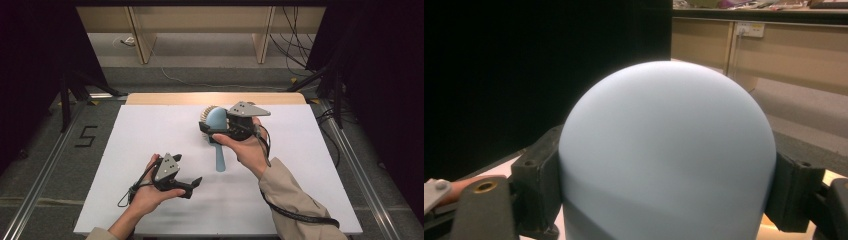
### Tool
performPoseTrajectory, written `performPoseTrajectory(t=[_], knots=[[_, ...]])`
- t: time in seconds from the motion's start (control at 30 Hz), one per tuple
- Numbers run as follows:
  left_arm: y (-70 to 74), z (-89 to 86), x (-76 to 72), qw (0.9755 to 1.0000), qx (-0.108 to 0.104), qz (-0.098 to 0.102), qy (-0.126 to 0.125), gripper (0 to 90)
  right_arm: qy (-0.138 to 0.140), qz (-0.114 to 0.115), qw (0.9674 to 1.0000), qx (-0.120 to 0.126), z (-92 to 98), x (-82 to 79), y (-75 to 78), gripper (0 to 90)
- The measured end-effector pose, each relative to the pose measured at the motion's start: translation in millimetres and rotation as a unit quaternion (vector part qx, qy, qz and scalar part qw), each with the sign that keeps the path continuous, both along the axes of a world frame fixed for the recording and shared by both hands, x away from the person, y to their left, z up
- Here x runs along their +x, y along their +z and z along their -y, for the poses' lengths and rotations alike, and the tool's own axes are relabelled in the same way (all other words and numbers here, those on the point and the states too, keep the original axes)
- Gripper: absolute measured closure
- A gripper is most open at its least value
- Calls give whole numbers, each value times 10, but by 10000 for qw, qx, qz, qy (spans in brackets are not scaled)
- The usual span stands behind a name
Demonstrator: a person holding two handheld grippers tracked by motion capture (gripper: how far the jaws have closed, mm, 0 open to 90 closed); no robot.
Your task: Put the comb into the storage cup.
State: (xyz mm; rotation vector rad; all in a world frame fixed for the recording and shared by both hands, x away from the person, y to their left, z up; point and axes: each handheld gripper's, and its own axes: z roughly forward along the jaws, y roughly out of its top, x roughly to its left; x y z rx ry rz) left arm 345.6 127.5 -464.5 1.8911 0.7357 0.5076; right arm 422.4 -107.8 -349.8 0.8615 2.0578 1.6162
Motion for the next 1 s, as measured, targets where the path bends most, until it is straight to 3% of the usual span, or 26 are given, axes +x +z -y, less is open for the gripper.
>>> performPoseTrajectory(t=[0.63, 1.0], knots=[[8, -303, -44, 9993, 21, 117, 349, 0, -268, 249, 9993, 126, 110, 50, 71, 204], [5, -459, -61, 9991, 11, 125, 406, 0, -401, 305, 9985, 193, 170, 92, 103, 204]])
